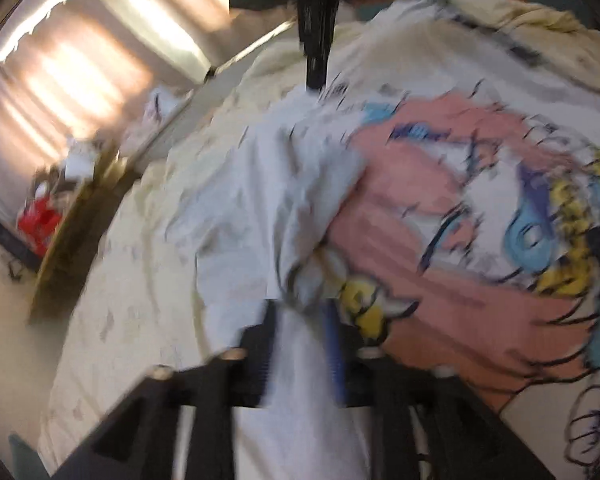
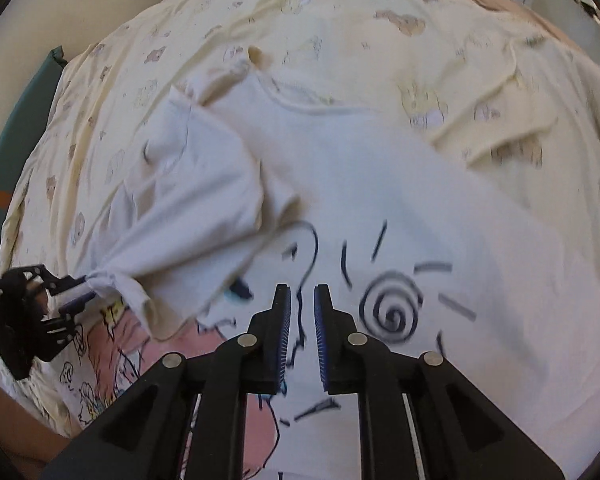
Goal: Fold clothes
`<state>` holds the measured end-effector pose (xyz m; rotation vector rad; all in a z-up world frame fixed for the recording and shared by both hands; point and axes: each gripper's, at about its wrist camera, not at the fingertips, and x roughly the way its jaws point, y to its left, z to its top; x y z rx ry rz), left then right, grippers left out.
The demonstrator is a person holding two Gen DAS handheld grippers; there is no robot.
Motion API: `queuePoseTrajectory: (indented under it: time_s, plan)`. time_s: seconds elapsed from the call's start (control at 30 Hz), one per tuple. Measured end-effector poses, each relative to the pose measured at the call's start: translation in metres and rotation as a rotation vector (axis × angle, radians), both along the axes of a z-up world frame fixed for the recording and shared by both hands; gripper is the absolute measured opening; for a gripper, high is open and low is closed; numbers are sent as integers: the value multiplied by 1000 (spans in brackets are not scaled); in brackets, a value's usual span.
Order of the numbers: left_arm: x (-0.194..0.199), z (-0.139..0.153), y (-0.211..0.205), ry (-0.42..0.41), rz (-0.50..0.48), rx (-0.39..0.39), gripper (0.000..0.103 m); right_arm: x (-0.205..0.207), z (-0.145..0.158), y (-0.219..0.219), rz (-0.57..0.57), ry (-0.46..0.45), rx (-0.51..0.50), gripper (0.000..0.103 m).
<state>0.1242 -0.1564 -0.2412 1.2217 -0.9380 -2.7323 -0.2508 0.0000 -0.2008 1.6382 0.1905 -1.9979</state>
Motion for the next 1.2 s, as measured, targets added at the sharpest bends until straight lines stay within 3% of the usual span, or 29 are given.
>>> queuePoseTrajectory:
  time_s: [0.07, 0.23, 0.33, 0.43, 0.5, 0.53, 0.6, 0.8, 0.87, 0.97, 1.0, 1.03, 1.2]
  plan:
    - [-3, 11, 16, 36, -78, -20, 58, 4, -4, 10, -28, -21, -21, 14]
    - [-51, 9, 44, 2, -237, -84, 66, 0, -4, 16, -61, -25, -47, 14]
    - [-85, 0, 42, -23, -235, -141, 66, -3, 2, 14, -69, -13, -66, 14]
    - [-108, -8, 32, -71, -203, -119, 65, -3, 5, 12, -64, -6, -75, 14]
    - [-114, -13, 27, -175, -216, -47, 7, -2, 4, 9, -57, -9, -73, 14]
    - [-111, -9, 26, -175, -224, -33, 4, -2, 1, 6, -55, -12, -69, 14]
    - [-103, 0, 25, -165, -241, -8, 4, -4, -2, 7, -69, -24, -86, 14]
    - [-59, 54, 32, 71, -187, -4, 4, -24, -6, 13, -161, -64, -251, 14]
    - [-48, 62, 38, 103, -184, 6, 4, -30, -8, 13, -189, -77, -298, 22]
    - [-39, 65, 46, 112, -175, 28, 4, -31, -12, 17, -231, -117, -334, 45]
    - [-37, 63, 48, 109, -173, 33, 4, -31, -13, 18, -245, -132, -344, 58]
    - [-36, 61, 50, 105, -172, 36, 4, -30, -15, 20, -260, -146, -354, 63]
    - [-35, 67, 55, 123, -166, 75, 4, -21, -18, 27, -274, -178, -358, 63]
